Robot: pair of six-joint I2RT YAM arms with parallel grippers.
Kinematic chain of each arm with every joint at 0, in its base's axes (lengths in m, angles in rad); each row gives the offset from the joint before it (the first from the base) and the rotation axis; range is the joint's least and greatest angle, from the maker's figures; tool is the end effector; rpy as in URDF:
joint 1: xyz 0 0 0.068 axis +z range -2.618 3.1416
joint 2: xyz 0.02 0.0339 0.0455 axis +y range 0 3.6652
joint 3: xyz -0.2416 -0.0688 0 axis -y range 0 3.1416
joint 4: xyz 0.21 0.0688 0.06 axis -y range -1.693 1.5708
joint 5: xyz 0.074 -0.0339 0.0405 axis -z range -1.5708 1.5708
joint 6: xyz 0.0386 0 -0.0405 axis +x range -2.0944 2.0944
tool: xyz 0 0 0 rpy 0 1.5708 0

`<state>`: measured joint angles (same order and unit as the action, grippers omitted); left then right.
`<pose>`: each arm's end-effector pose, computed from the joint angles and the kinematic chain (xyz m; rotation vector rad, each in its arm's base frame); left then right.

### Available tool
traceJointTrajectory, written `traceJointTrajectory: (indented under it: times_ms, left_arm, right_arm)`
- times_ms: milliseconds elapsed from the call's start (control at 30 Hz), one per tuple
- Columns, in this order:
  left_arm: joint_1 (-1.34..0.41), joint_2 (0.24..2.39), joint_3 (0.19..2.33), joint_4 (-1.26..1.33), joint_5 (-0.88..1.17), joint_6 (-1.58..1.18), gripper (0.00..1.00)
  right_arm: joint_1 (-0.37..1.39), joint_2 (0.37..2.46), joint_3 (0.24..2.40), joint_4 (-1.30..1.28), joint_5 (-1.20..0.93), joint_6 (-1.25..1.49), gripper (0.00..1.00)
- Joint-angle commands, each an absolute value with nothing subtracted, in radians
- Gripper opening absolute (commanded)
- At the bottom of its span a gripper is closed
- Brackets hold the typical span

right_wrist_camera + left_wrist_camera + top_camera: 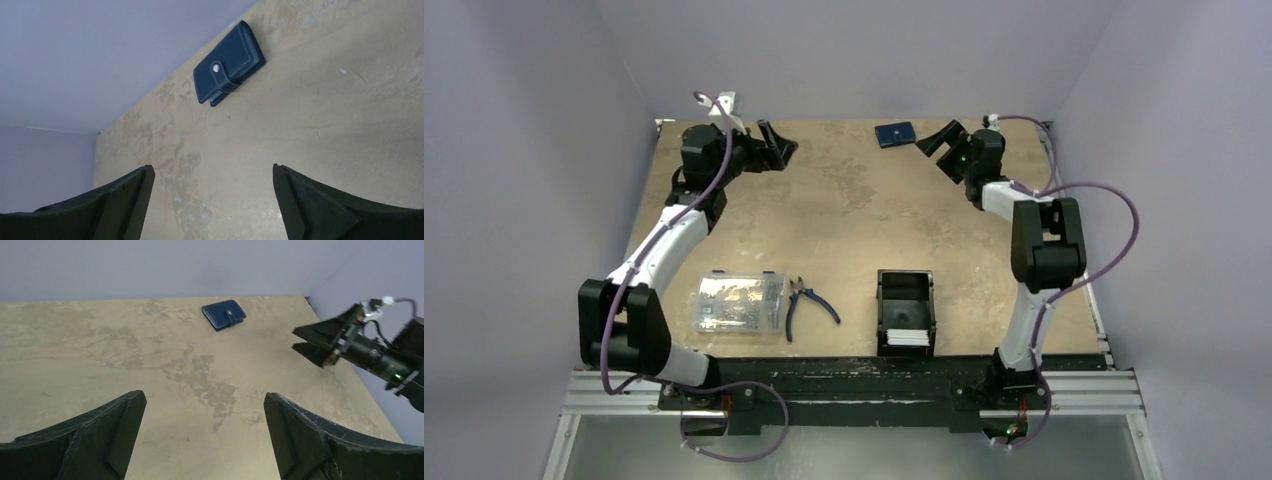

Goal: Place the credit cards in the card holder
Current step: Open the card holder at the center of the board.

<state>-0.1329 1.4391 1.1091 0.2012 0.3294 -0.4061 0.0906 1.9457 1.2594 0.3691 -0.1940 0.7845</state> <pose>0.3116 -0.0542 0.3275 0.0147 1.7396 -0.6786 0.4129 0.0450 0.2168 0.5347 1.8837 0.7716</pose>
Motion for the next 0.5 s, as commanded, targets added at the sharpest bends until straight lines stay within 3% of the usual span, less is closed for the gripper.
traceJointTrajectory:
  times_ms: [0, 167, 367, 467]
  left_arm:
    - [-0.208, 1.473, 1.172, 0.210, 0.347, -0.382, 0.97]
    - [-0.257, 1.491, 1.188, 0.180, 0.343, -0.364, 0.97]
    - [-0.262, 1.493, 1.197, 0.177, 0.359, -0.369, 0.96]
    - [-0.262, 1.494, 1.197, 0.174, 0.358, -0.367, 0.96]
  right_arm:
    - [0.070, 2.049, 1.360, 0.567, -0.373, 1.029, 0.99]
    - [0.069, 2.203, 1.482, 0.593, -0.400, 1.148, 0.97]
    - [0.069, 2.383, 1.665, 0.564, -0.382, 1.218, 0.78]
    - [0.069, 2.459, 1.772, 0.546, -0.376, 1.251, 0.62]
